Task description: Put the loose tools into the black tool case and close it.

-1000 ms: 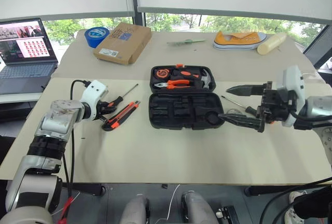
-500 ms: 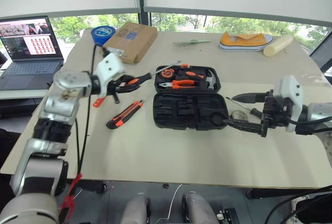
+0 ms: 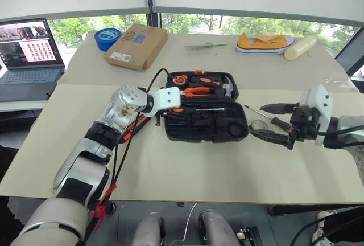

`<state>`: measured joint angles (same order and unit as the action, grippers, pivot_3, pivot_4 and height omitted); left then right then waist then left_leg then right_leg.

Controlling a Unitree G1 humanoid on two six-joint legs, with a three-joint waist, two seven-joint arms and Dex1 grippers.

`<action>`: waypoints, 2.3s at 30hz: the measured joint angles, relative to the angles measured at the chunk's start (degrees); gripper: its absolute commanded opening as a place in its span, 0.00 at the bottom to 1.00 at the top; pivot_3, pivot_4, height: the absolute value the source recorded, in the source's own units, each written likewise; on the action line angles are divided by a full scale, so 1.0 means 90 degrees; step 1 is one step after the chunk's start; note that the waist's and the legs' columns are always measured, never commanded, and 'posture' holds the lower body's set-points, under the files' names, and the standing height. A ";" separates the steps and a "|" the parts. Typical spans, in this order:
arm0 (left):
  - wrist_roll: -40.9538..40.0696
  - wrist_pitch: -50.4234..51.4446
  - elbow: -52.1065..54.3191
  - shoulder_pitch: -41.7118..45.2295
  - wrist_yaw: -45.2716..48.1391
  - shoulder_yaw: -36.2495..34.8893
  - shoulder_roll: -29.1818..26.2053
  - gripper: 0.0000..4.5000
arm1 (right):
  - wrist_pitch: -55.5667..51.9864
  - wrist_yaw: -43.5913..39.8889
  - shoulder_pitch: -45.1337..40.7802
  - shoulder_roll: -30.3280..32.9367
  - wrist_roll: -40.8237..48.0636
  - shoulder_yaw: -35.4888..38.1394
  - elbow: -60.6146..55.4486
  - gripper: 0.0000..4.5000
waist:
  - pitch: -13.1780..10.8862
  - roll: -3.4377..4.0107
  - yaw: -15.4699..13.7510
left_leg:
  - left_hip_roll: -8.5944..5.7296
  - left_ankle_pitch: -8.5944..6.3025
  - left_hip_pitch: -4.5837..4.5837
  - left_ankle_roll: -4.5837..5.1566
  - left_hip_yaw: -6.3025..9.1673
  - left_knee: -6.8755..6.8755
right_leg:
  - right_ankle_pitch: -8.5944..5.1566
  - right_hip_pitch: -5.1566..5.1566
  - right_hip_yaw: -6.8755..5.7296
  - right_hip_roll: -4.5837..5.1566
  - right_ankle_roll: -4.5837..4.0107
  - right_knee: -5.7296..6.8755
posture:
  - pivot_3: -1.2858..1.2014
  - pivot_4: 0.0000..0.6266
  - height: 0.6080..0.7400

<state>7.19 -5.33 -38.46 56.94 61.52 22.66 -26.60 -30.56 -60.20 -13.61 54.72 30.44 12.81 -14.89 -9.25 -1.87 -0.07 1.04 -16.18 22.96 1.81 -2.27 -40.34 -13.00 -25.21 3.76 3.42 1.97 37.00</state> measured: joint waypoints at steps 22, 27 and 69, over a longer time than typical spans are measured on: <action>0.1029 -0.1351 -0.2966 0.1409 -0.0675 0.0060 0.1148 0.19 | -0.0152 0.0741 0.0748 -0.0210 0.0030 0.0610 -0.0651 1.00 | 0.0000 0.0000 -0.0063 | -0.0019 -0.0015 0.0038 0.0026 0.0025 -0.0055 | 0.0020 0.0008 0.0003 0.0004 0.0041 -0.0026 | 0.52 0.24 0.96; 0.1089 -0.1399 -0.3117 0.1471 -0.0707 0.0044 0.1107 0.19 | -0.0151 0.0833 0.0767 -0.0307 0.0025 0.0635 -0.0653 1.00 | 0.0000 0.0000 -0.0078 | -0.0020 -0.0015 0.0039 0.0026 0.0024 -0.0057 | 0.0020 0.0009 0.0003 0.0005 0.0041 -0.0025 | 0.52 0.24 0.96; 0.1531 -0.1344 -0.3308 0.1606 -0.1128 0.0003 0.1556 0.02 | -0.0140 0.1007 0.0988 -0.0506 -0.0034 0.0628 -0.0747 1.00 | 0.0003 0.0002 -0.0116 | -0.0027 -0.0016 -0.0011 0.0028 0.0023 -0.0067 | 0.0021 0.0078 0.0003 0.0006 0.0047 -0.0033 | 0.52 0.24 0.96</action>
<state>20.97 -17.43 -68.23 71.39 51.37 22.69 -12.60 -31.82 -51.14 -4.72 50.17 30.13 18.46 -21.62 -9.22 -1.85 -1.11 0.79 -16.33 22.86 2.06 -2.07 -40.95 -12.81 -24.51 3.79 3.48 2.40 36.70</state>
